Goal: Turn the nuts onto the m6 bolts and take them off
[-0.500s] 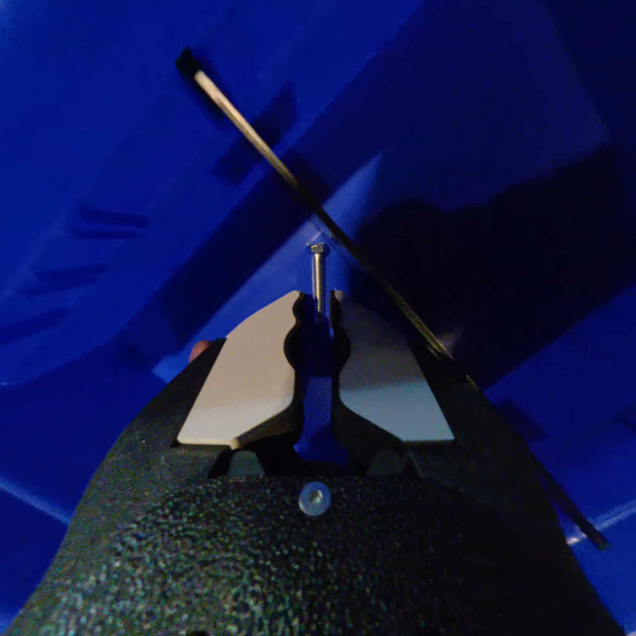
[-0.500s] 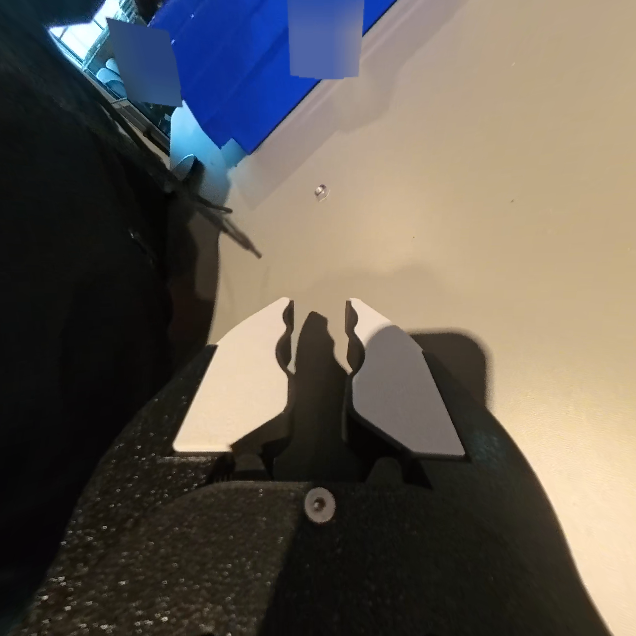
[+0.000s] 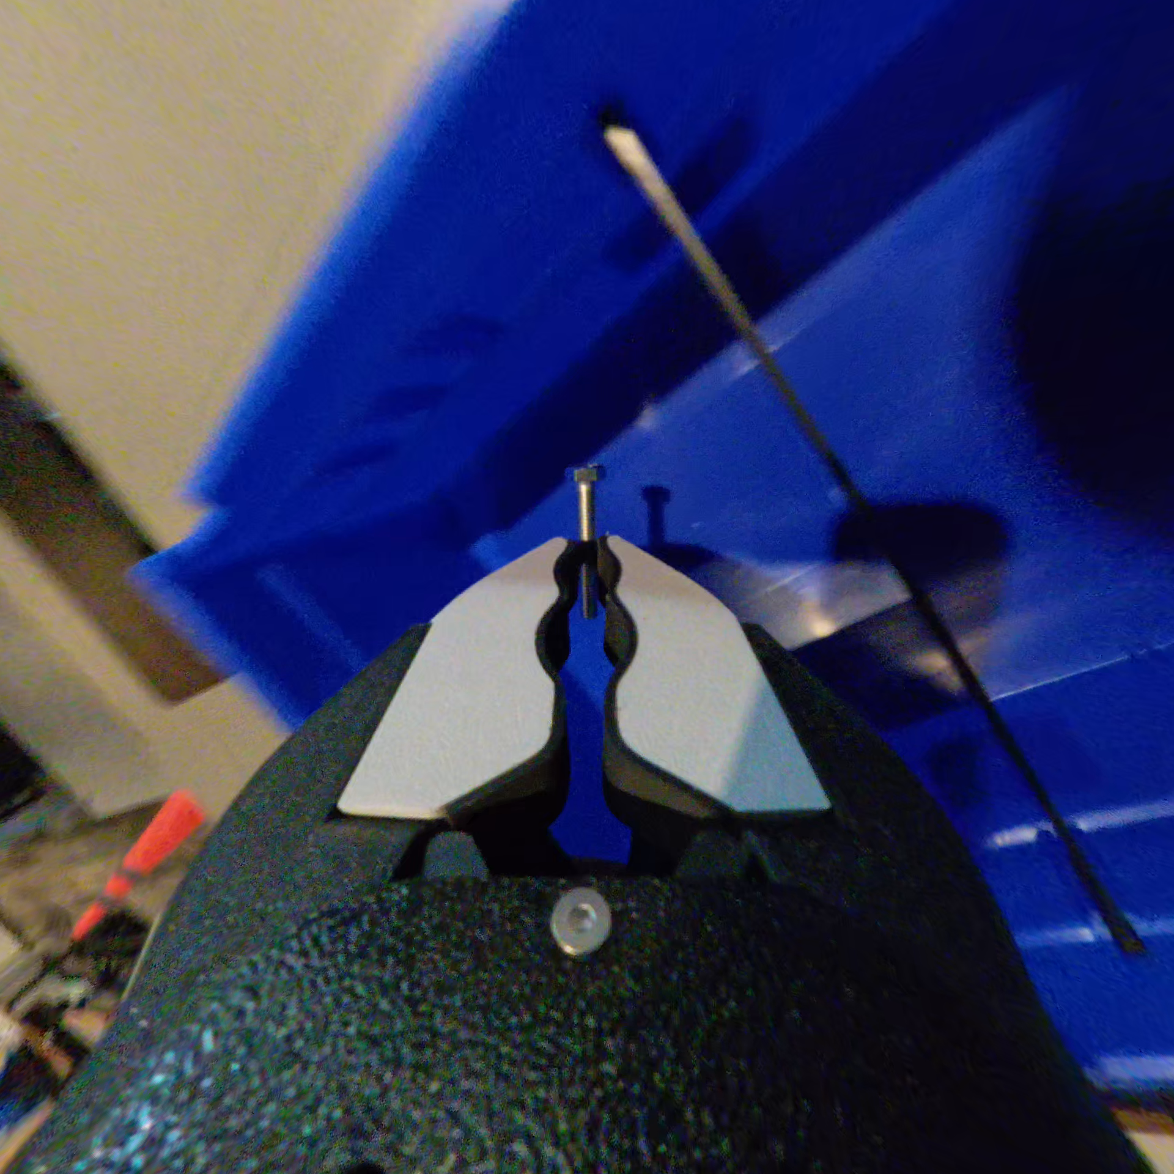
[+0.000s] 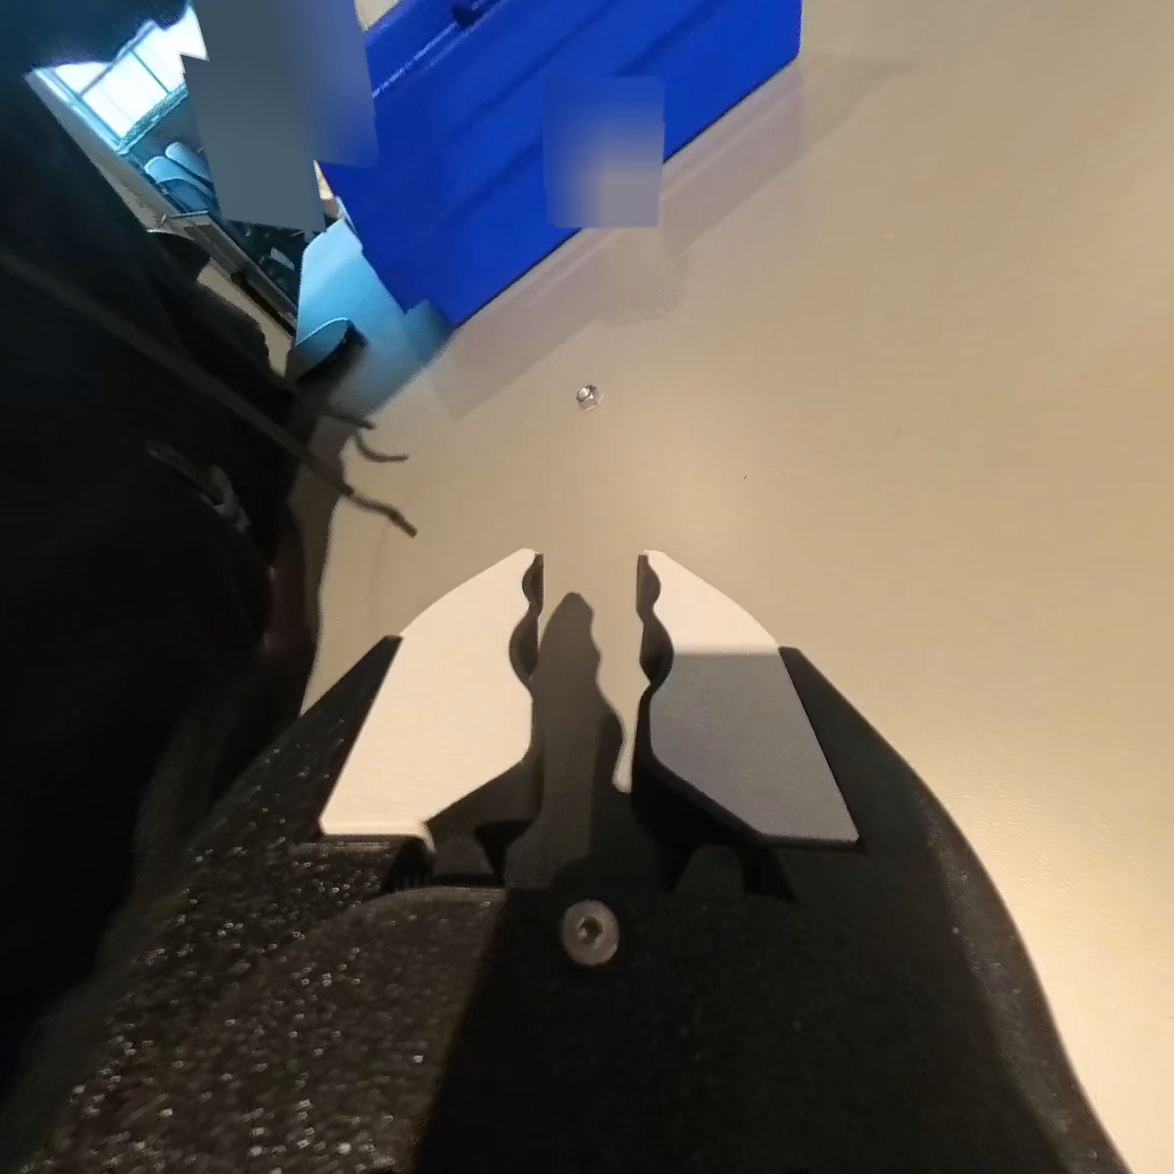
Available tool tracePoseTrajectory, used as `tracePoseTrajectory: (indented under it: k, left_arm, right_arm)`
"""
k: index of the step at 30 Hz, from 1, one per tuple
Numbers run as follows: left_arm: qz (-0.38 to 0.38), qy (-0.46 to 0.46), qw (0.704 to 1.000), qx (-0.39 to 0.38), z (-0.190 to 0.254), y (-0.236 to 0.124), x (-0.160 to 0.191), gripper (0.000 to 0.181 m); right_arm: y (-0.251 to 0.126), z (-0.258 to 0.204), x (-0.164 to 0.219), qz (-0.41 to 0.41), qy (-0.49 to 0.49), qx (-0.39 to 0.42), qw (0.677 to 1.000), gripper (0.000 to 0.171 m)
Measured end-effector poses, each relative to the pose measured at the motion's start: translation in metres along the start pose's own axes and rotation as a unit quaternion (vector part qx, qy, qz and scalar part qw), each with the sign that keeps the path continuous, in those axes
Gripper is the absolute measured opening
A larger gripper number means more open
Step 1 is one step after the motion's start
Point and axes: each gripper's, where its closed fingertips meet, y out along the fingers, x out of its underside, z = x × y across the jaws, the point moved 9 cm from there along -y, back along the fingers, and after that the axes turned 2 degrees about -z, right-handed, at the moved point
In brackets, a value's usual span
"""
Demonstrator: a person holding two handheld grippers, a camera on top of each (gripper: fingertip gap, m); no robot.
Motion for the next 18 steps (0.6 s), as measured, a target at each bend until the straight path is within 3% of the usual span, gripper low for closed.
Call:
tracePoseTrajectory:
  k: [3,5,7,9,12,15,18]
  left_arm:
    - [0.023,-0.052,0.995,-0.08,-0.027,-0.054,-0.019,0.005]
    - [0.072,-0.073,0.988,-0.117,-0.047,-0.087,-0.063,0.005]
    - [0.112,-0.067,0.985,-0.116,-0.065,-0.097,-0.124,0.006]
    - [0.126,-0.046,0.987,-0.088,-0.076,-0.079,-0.188,0.006]
    - [0.1,-0.012,0.995,-0.018,-0.08,-0.015,-0.258,0.005]
    - [0.063,-0.017,0.997,0.046,-0.079,0.052,-0.292,0.005]
    - [0.056,-0.059,0.993,0.09,-0.082,0.092,-0.312,0.005]
  right_arm:
    - [-0.002,-0.002,0.0,0.015,-0.013,0.012,1.0,0.028]
    - [-0.005,-0.003,0.0,0.03,-0.022,0.018,0.999,0.027]
    - [-0.008,-0.005,-0.001,0.052,-0.029,0.024,0.998,0.027]
    - [-0.013,-0.005,-0.001,0.076,-0.033,0.026,0.996,0.029]
    - [-0.025,-0.008,-0.002,0.135,-0.049,0.033,0.989,0.031]
    - [-0.036,-0.011,-0.002,0.187,-0.069,0.055,0.978,0.032]
    - [-0.049,-0.011,0.0,0.222,-0.063,0.089,0.969,0.032]
